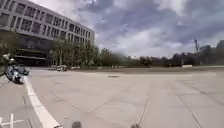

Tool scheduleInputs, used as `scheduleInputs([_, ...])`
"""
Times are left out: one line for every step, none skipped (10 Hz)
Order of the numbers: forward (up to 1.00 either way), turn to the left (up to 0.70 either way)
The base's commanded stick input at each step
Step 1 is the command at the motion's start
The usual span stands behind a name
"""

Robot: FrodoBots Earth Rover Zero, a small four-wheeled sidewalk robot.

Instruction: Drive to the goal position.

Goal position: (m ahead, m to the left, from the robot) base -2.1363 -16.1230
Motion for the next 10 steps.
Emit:
scheduleInputs([0.70,-0.34])
scheduleInputs([0.70,-0.34])
scheduleInputs([0.70,-0.29])
scheduleInputs([0.70,-0.17])
scheduleInputs([0.70,-0.01])
scheduleInputs([0.70,0.00])
scheduleInputs([0.70,0.00])
scheduleInputs([0.70,0.00])
scheduleInputs([0.70,0.00])
scheduleInputs([0.70,0.00])
